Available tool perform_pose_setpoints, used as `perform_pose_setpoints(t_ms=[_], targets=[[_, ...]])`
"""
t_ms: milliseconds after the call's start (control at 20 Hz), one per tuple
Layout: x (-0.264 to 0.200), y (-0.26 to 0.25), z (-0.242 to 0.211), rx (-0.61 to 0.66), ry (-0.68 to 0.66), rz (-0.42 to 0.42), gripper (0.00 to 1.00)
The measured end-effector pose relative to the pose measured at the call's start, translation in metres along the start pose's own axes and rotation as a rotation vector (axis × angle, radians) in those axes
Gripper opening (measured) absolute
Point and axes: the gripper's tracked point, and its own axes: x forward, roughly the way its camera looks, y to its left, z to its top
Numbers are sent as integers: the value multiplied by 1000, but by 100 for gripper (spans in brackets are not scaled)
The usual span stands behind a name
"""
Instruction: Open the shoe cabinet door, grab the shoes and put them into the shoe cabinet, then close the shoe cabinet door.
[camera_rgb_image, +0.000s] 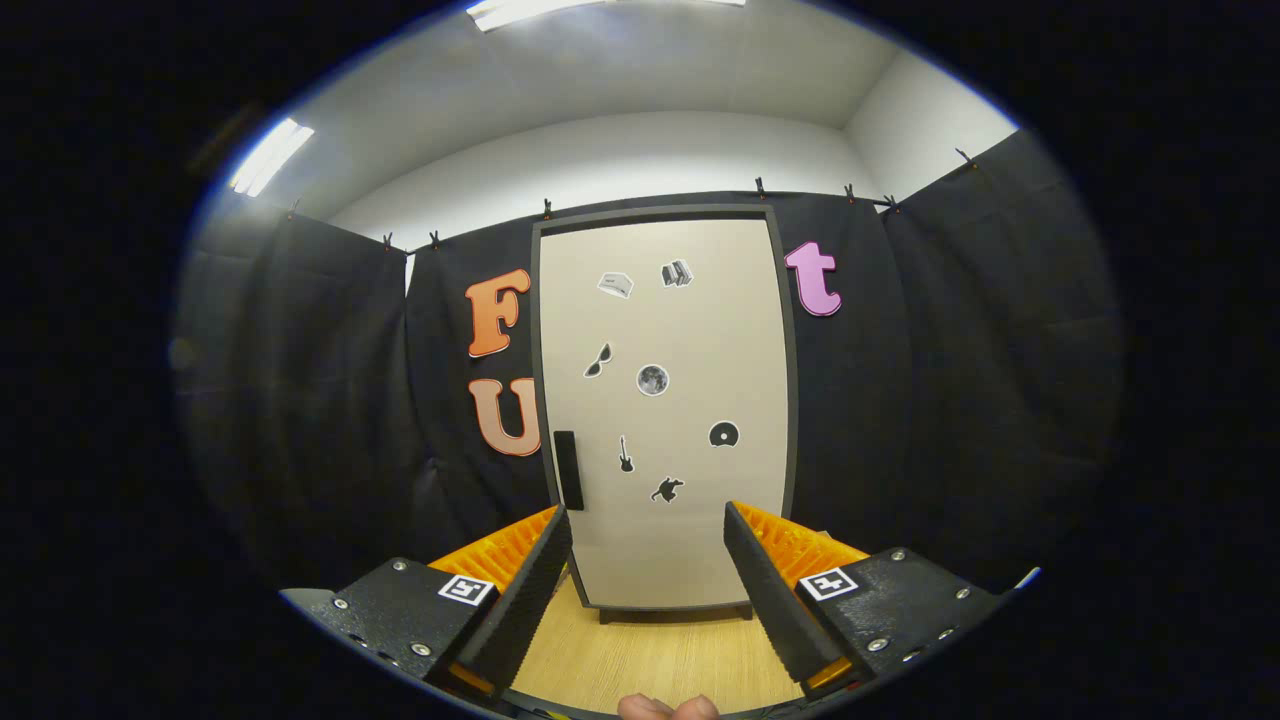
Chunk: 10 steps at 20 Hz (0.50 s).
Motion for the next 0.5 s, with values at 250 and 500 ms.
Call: perform_pose_setpoints(t_ms=[250,500], targets=[[1,6,6,-8,-13,-6,95],[2,7,6,-22,-17,-26,95]])
